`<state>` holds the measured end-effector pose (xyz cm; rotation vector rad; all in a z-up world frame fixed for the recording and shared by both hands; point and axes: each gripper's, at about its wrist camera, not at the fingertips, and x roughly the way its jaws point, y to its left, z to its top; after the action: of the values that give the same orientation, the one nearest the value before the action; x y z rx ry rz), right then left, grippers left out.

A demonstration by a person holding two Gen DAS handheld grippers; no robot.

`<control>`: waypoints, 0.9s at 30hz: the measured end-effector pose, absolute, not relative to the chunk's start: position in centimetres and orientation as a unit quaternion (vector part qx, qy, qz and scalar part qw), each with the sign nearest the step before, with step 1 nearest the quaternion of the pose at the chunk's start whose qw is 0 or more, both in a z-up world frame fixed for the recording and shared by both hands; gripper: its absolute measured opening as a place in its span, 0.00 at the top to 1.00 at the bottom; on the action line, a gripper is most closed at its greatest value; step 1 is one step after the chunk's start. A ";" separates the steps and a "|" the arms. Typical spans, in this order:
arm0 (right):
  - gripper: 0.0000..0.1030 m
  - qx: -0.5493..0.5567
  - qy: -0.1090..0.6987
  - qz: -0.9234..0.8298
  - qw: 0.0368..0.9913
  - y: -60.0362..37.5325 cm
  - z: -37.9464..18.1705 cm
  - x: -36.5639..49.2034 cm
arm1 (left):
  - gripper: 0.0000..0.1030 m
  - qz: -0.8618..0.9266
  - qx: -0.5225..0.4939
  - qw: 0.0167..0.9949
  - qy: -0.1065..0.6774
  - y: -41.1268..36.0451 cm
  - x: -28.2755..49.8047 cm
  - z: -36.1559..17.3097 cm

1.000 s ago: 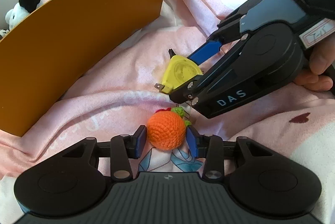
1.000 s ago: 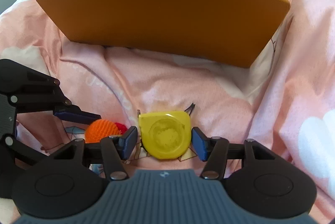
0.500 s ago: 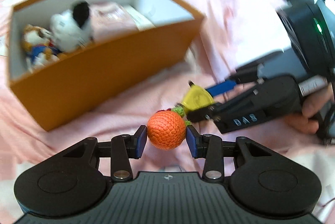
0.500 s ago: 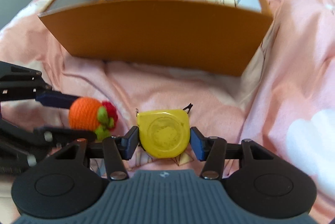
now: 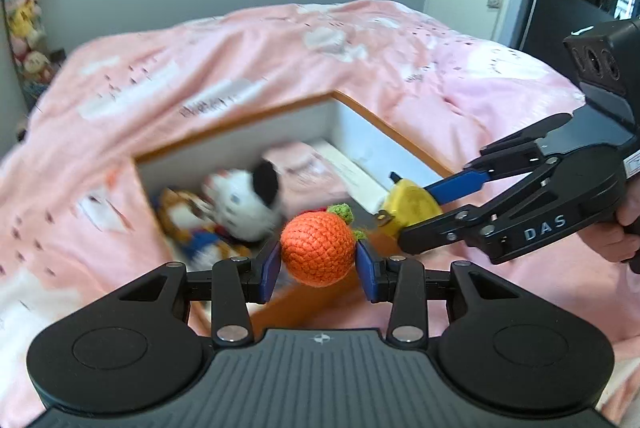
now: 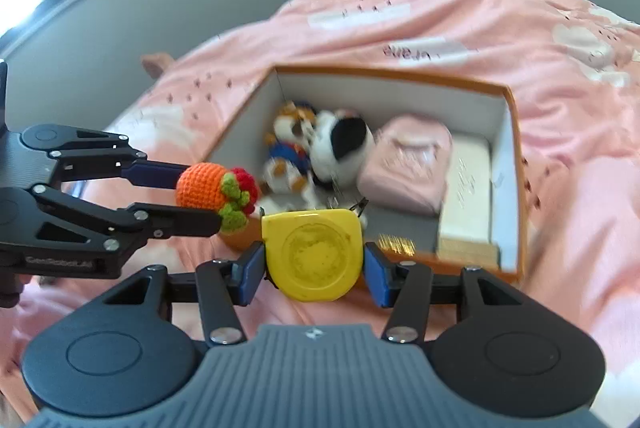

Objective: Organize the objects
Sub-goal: 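Lift the fruit and tape measure and carry both over the orange box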

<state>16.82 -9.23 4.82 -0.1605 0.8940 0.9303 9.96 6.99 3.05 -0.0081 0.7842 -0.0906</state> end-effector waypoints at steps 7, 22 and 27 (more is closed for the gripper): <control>0.47 -0.022 0.449 0.428 0.784 -6.5 4.1 20.7 | 0.56 -0.036 0.032 0.909 0.414 9.4 13.1 2.6; 0.47 0.037 0.543 0.393 0.741 -3.8 -1.9 25.6 | 0.55 -0.022 0.128 0.823 0.553 9.5 18.2 -3.8; 0.47 0.035 0.555 0.395 0.731 -3.0 -3.1 26.3 | 0.52 -0.025 0.124 0.812 0.569 9.8 18.5 -4.3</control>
<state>26.35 -3.03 -3.07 0.0776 1.2217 0.8687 18.52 9.78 -4.27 0.2641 1.2154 -0.0531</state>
